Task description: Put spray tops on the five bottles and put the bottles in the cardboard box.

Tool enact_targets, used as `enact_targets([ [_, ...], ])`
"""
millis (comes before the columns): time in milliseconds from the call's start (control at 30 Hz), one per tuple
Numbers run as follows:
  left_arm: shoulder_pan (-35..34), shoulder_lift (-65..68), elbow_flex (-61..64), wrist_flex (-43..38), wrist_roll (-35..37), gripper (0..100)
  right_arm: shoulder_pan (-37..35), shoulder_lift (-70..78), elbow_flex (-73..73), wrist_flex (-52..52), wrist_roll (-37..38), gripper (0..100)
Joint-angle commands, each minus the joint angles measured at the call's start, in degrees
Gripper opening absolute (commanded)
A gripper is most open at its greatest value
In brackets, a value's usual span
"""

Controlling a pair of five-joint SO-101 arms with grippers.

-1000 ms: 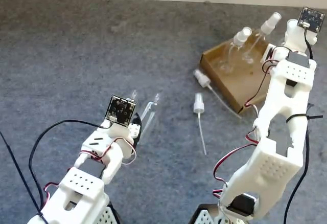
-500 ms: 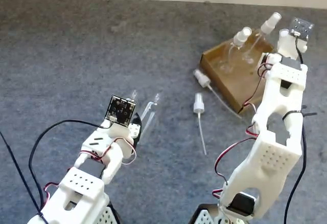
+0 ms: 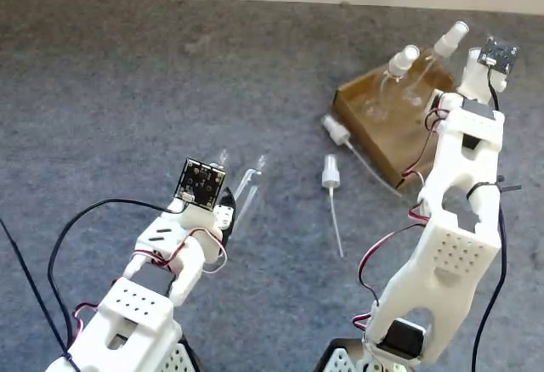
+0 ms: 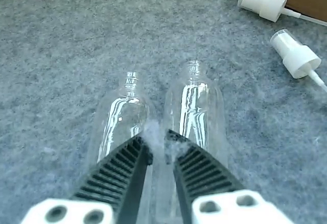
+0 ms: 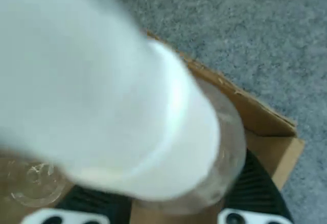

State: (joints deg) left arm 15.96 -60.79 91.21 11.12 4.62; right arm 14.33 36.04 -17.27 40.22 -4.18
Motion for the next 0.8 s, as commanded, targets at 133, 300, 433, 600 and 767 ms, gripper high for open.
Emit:
enact_targets([
  [133, -0.66, -0.22, -0.48, -0.88, -0.53, 1, -0.66, -0.31, -2.24, -1.10, -0.53, 17.7],
  [300, -0.57, -0.22, -0.48, -0.88, -0.53, 1, -0.92, -0.40, -2.24, 0.84, 2.02, 17.8],
  [433, -0.66, -0.22, -0.57, -0.88, -0.53, 1, -1.19, -0.40, -2.24, 0.84, 2.90, 18.6],
  [600, -0.66, -0.22, -0.57, -0.88, -0.53, 1, -1.19, -0.40, -2.24, 0.92, 2.90, 26.0],
  [767, -0.66, -0.22, -0.57, -0.88, -0.53, 1, -1.36, -0.66, -2.51, 2.77, 3.08, 26.2],
])
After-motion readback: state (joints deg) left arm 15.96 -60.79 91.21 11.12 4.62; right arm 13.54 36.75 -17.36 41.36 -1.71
